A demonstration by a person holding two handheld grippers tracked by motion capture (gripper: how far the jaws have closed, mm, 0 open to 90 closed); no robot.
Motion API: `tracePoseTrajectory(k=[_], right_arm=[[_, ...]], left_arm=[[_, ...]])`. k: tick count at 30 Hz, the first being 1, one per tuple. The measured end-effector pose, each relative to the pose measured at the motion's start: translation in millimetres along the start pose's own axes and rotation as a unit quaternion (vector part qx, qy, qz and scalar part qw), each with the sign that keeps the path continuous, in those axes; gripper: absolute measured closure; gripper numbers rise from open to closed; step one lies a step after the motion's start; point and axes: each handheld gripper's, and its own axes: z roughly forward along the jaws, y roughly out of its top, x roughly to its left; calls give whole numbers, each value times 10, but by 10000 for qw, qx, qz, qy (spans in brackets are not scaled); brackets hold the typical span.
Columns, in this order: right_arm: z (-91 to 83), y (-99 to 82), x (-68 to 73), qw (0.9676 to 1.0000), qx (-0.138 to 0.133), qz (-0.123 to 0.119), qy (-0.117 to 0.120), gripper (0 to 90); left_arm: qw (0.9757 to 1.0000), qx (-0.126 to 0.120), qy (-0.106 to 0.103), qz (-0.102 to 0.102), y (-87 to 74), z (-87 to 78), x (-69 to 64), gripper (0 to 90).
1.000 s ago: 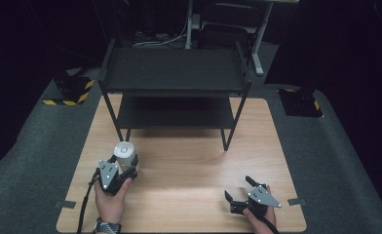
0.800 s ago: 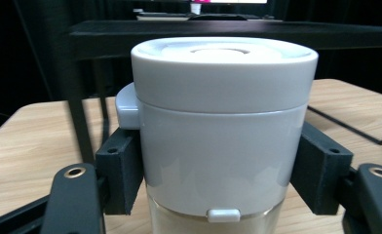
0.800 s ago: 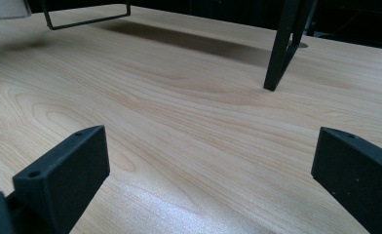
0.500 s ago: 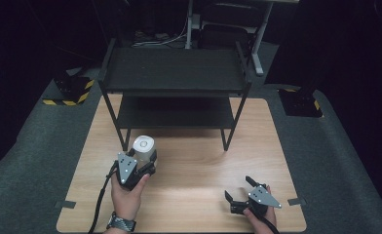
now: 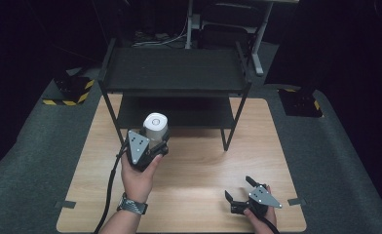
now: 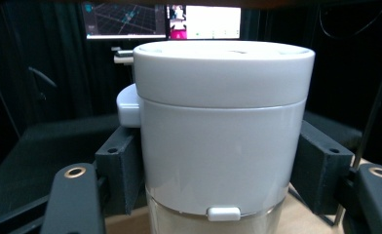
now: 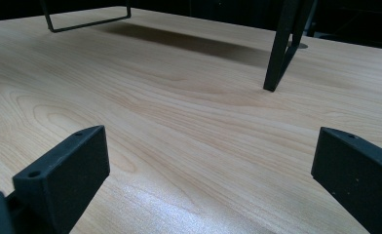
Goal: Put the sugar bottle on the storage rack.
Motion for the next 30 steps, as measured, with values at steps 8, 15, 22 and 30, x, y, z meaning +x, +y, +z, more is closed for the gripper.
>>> tracePoseTrajectory(k=[8,15,22,30], right_arm=[[-3,-3,-5,10000,-8,6,12,0],[-5,-7,-11,10000,-17,5,30,0],[-7,-11,-16,10000,-29,7,43,0],[-9,-18,-24,10000,-47,8,68,0]], left_arm=[[9999,-79,102,-44,191,237,-55,310],[9995,-24,299,-37,252,480,-51,310],[9989,52,475,-1,271,714,-25,310],[9979,105,634,-124,237,894,-1,310]])
